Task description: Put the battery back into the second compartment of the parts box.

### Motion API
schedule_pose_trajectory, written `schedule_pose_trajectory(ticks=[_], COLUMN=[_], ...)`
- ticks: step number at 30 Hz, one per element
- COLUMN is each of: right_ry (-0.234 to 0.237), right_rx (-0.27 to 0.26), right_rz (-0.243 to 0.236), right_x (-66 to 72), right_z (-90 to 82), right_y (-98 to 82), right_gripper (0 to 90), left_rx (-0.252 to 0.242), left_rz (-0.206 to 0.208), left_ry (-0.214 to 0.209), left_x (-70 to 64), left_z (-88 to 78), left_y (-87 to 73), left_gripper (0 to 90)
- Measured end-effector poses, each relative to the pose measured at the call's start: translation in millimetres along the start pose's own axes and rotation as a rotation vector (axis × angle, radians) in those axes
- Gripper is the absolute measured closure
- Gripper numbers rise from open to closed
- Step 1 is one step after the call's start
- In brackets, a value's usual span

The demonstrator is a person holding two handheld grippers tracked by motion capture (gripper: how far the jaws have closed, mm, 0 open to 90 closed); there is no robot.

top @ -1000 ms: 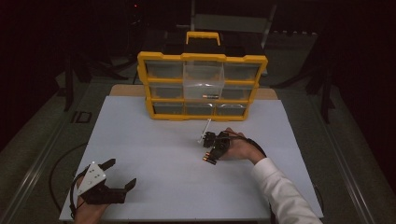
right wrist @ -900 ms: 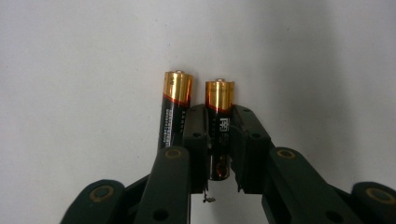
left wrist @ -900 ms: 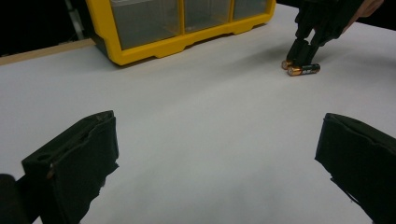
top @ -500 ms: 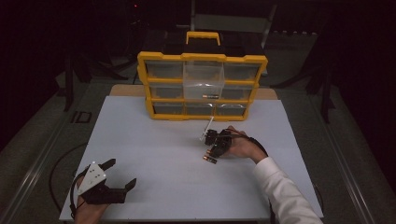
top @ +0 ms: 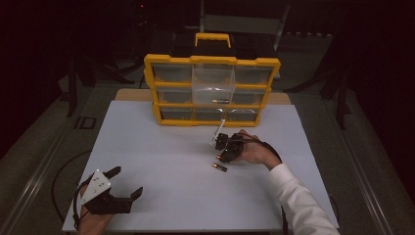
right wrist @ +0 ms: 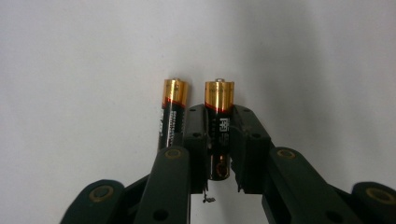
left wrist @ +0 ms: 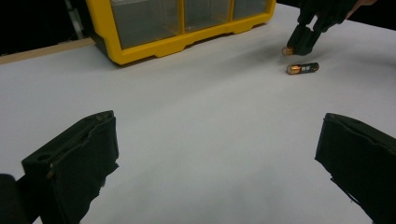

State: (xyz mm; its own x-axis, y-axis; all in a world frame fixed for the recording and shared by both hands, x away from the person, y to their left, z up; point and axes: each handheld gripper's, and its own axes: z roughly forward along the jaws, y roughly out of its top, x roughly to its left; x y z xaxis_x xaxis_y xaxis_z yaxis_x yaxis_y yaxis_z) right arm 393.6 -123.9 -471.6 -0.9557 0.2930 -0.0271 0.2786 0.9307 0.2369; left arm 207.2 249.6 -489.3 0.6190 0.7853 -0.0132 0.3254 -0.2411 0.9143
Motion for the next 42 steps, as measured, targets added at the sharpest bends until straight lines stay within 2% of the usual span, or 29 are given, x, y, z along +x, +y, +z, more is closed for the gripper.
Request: schedule_pose_trajectory(ticks=[12,15,16,17,25,35,42], right_ry=[0.021,0.019,0.018,0.016,0.009,-0.005,-0.013], right_rx=[-0.075,-0.084,-0.085,-0.086,-0.099,-0.118,-0.126], right_rz=[0.001,-0.004,0.009,-0.004,-0.006,-0.049,-0.057], right_x=[0.6,-0.3,0.7,-0.2,0.9,1.1,1.3], right_z=[-33.1,-40.2,-43.1,-45.8,-65.8,-92.3,-108.9], right_y=[2.5,3.9,4.8,5.2,12.7,27.7,36.0], right_gripper=[76.6,76.6,76.6,76.6,76.6,76.6,76.6], left_rx=[0.003,-0.001,-0.001,-0.001,0.002,0.004,0.004], left_rz=[0.002,0.000,-0.001,-0.002,-0.001,-0.001,0.000], left_ry=[0.000,0.001,0.002,0.002,0.003,0.003,0.003], left_x=[-0.2,0.0,0.1,0.2,-0.1,0.3,0.0], left_z=[0.4,-0.1,-0.1,-0.1,0.3,0.6,0.5], left_y=[0.1,0.2,0.2,0.1,0.2,0.0,0.1], left_gripper=[0.1,0.1,0.1,0.1,0.1,0.1,0.1])
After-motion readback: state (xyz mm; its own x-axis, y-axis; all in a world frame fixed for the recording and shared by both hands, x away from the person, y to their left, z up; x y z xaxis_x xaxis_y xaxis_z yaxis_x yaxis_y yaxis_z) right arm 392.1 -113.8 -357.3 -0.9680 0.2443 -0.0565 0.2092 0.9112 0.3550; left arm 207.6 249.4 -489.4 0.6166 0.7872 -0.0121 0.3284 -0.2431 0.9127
